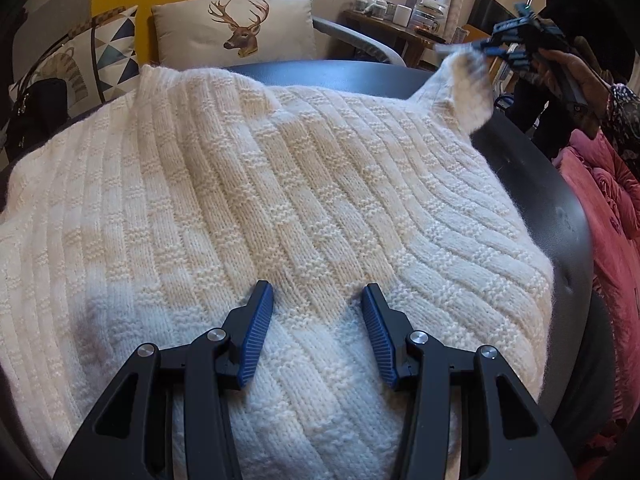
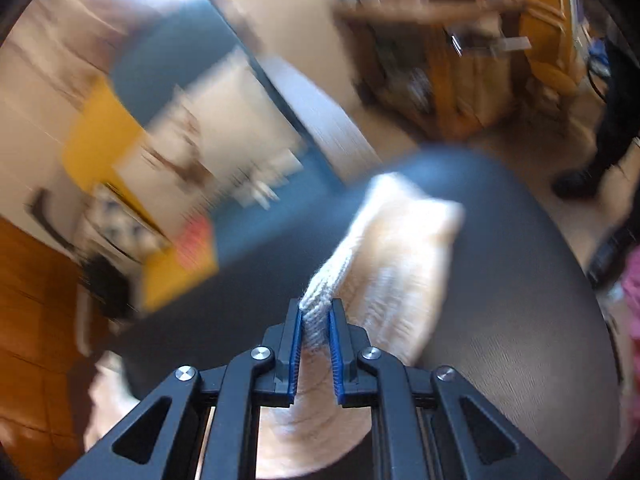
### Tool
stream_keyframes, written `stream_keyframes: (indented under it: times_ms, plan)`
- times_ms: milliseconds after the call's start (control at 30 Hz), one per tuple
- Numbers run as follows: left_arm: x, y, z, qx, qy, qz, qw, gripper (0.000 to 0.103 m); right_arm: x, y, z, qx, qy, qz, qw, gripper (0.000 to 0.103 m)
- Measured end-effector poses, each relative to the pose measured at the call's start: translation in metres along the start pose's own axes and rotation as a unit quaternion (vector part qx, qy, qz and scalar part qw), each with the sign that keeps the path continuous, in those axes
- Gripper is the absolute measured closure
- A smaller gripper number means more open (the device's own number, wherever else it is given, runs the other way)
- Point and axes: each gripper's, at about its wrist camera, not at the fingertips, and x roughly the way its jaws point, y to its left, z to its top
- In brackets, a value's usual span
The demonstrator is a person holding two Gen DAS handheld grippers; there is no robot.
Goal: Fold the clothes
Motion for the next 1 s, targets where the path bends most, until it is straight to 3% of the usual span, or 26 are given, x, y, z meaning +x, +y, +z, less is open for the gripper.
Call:
stream_keyframes:
  times_ms: [67,133,167,333,433,500,600,700,767,833,900,1000]
  plan:
    - [0.000,0.000,0.000,0.000,0.000,0.001,1.0000,0.054,-0.017,0.004,0.000,-0.022,-0.053,0.046,0.997,0.092]
    - [-0.001,0.001,-0.001,-0.001,-0.001,0.001,1.0000,0.054,-0.021,-0.011,-0.007,-0.012,-0.077,0.055,0.995,0.092]
    - [-0.002,0.001,-0.001,-0.002,-0.001,0.001,1.0000,0.054,-0.022,-0.026,-0.017,0.010,-0.074,0.050,0.996,0.097]
    - [-0.005,0.001,-0.003,-0.003,-0.004,0.005,1.0000,0.054,-0.012,-0.115,-0.089,0.147,-0.021,0.010,0.989,0.097]
    - [-0.009,0.001,-0.004,-0.003,-0.005,0.006,1.0000,0.053,-0.007,-0.129,-0.108,0.121,0.004,-0.034,0.992,0.097]
    - [-0.010,0.002,-0.005,-0.003,-0.005,0.007,1.0000,0.053,-0.013,-0.106,-0.100,0.096,-0.003,-0.026,0.995,0.092]
    - [-0.009,0.001,-0.006,-0.004,-0.007,0.011,0.9999,0.053,-0.019,-0.038,-0.060,0.012,-0.019,-0.063,0.998,0.078]
    - [-0.009,0.000,-0.007,-0.006,-0.008,0.012,0.9999,0.053,0.011,0.052,-0.022,-0.138,-0.004,-0.130,0.982,0.073]
    - [-0.009,0.001,-0.007,-0.007,-0.009,0.011,0.9999,0.053,0.051,0.084,-0.002,-0.210,0.043,-0.167,0.962,0.072]
    - [-0.010,0.001,-0.007,-0.008,-0.010,0.009,0.9999,0.053,0.094,0.100,0.009,-0.239,0.114,-0.162,0.950,0.072]
    - [-0.010,0.001,-0.007,-0.009,-0.011,0.007,0.9999,0.053,0.126,0.109,0.000,-0.257,0.170,-0.151,0.939,0.072]
    - [-0.009,0.002,-0.006,-0.011,-0.012,0.002,0.9999,0.053,0.148,0.097,-0.022,-0.266,0.207,-0.195,0.921,0.075]
